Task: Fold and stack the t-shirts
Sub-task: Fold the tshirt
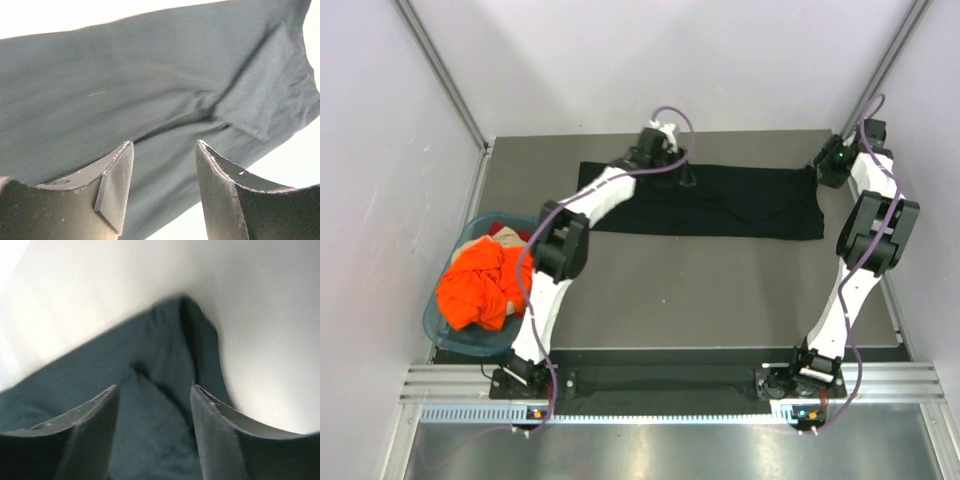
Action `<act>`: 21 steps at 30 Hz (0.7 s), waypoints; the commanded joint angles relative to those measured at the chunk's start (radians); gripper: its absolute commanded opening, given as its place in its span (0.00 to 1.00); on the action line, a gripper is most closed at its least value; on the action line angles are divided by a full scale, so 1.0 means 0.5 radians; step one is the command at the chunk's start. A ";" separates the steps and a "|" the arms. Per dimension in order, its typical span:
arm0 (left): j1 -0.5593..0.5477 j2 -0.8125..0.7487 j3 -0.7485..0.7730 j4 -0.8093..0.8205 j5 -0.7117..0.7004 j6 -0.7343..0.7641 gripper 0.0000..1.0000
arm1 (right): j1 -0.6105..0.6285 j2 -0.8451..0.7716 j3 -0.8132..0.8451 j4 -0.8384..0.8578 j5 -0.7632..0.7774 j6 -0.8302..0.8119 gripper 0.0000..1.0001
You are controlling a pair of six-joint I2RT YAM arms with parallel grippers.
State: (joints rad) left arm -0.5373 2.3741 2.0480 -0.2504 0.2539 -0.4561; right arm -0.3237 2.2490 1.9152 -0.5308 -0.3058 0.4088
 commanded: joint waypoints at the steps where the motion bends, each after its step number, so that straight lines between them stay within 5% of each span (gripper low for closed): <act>1: 0.206 -0.406 -0.217 -0.250 0.023 0.246 0.57 | -0.006 -0.371 -0.288 0.015 0.136 0.228 0.62; 10: 0.715 -0.953 -0.890 -0.294 0.161 0.274 0.56 | -0.018 -0.871 -0.925 0.077 0.127 0.398 0.66; 21: 0.740 -1.082 -1.114 -0.251 0.207 0.210 0.56 | -0.113 -1.283 -1.581 0.086 0.161 0.514 0.69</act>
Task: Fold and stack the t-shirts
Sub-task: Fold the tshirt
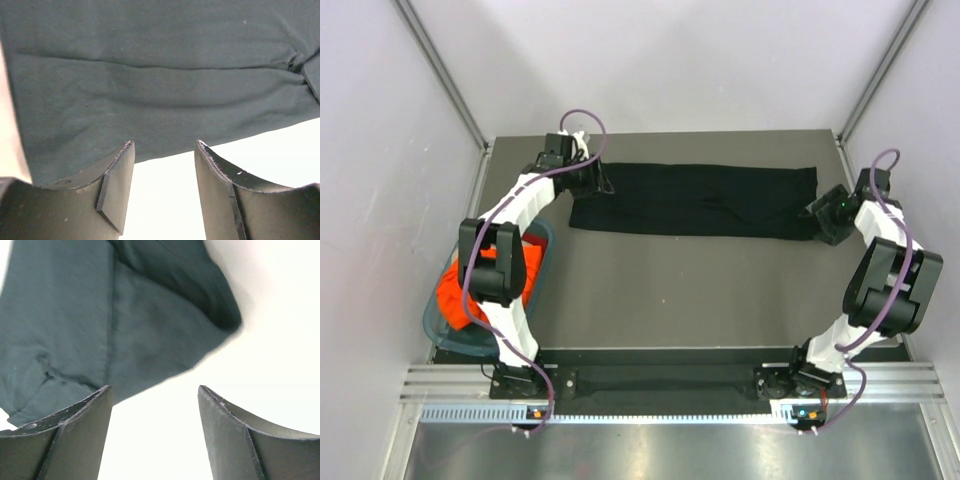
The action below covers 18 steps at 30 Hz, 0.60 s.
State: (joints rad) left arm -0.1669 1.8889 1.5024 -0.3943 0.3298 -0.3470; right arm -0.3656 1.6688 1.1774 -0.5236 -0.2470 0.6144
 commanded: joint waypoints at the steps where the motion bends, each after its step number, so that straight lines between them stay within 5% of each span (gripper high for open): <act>1: 0.002 -0.115 -0.029 0.031 0.055 -0.006 0.56 | -0.039 -0.116 -0.139 0.099 0.040 0.133 0.67; 9: 0.002 -0.087 -0.004 0.018 0.068 -0.015 0.56 | -0.076 0.009 -0.410 0.544 0.049 0.327 0.57; 18: -0.007 -0.167 -0.109 0.010 -0.015 0.053 0.57 | -0.100 0.319 -0.312 0.731 0.095 0.241 0.52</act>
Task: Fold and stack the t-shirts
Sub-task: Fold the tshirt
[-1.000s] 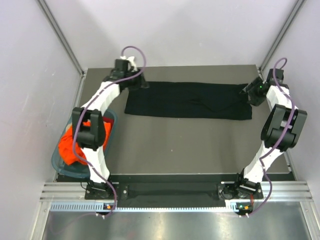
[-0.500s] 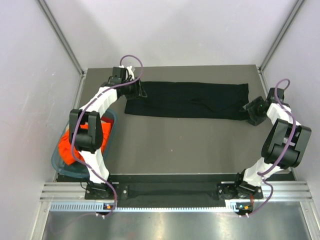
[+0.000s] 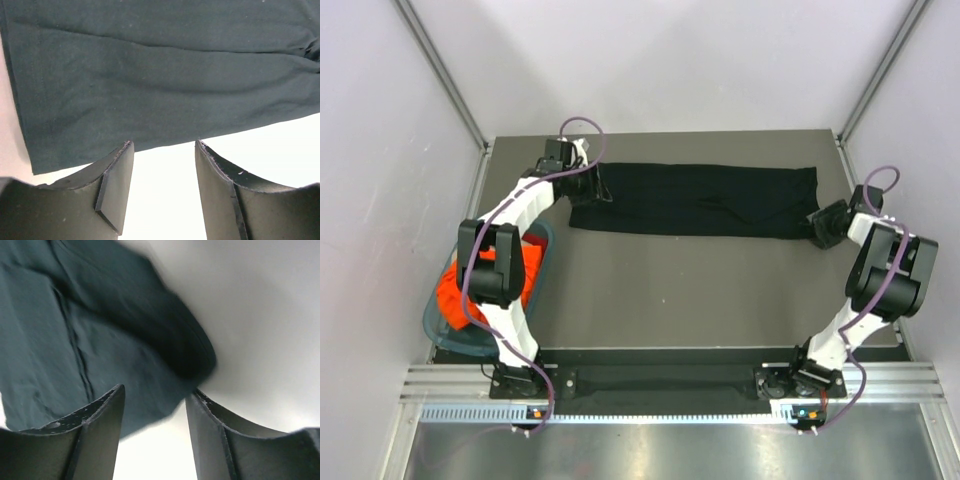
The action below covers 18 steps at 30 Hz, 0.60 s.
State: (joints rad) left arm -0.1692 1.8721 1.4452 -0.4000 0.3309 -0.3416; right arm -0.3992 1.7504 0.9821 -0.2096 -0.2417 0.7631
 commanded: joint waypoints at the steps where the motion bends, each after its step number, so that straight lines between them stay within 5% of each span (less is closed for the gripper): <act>1: -0.005 -0.097 0.033 -0.031 -0.018 0.054 0.56 | -0.042 0.187 0.103 0.103 0.072 -0.063 0.50; 6: -0.100 0.039 0.211 -0.445 -0.088 0.103 0.49 | -0.079 0.346 0.266 0.128 0.121 -0.066 0.21; 9: -0.189 -0.022 0.205 -0.452 -0.238 0.103 0.50 | -0.082 0.481 0.499 0.046 0.134 -0.100 0.13; 18: -0.321 0.075 0.408 -0.697 -0.508 0.002 0.50 | -0.048 1.150 1.805 -0.299 0.168 -0.290 0.12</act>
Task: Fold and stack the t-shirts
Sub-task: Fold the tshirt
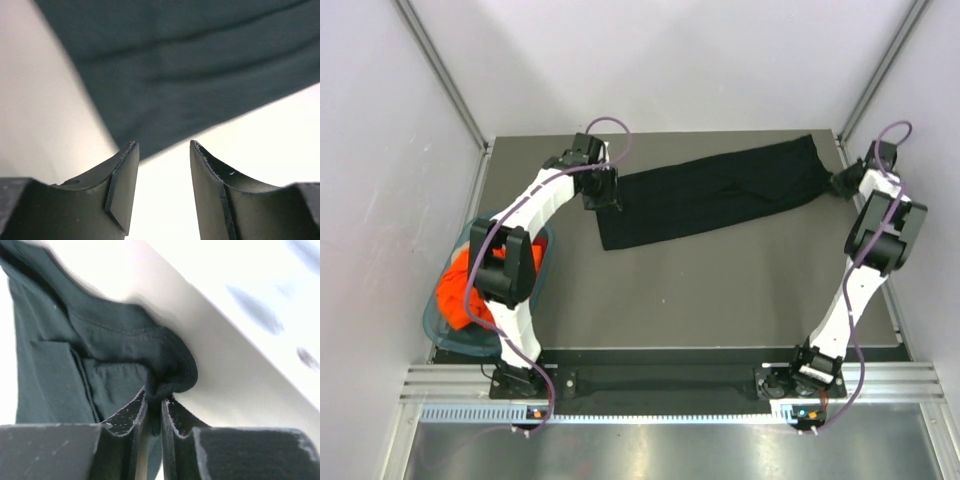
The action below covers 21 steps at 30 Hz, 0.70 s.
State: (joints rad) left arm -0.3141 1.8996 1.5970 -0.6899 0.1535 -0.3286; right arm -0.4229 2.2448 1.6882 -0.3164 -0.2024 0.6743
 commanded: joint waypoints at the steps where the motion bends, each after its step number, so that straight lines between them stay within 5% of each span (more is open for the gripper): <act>1: -0.043 0.033 0.107 -0.157 -0.193 -0.033 0.50 | -0.001 0.222 0.509 -0.146 0.074 -0.121 0.13; 5: -0.151 0.048 0.110 -0.225 -0.239 -0.024 0.51 | 0.008 0.386 0.924 -0.293 0.040 -0.118 0.38; 9: -0.215 -0.040 -0.039 -0.130 -0.188 0.019 0.51 | 0.017 0.202 0.766 -0.312 -0.012 -0.167 0.48; 14: -0.218 -0.121 -0.203 0.021 0.012 0.132 0.50 | 0.112 -0.205 0.423 -0.435 0.042 -0.363 0.54; 21: -0.176 0.091 -0.004 0.070 0.153 0.081 0.48 | 0.211 -0.535 0.140 -0.484 0.070 -0.502 0.55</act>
State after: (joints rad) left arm -0.4175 1.9125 1.5288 -0.7151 0.1730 -0.2768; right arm -0.3397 2.0743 1.7729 -0.5549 -0.1810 0.4831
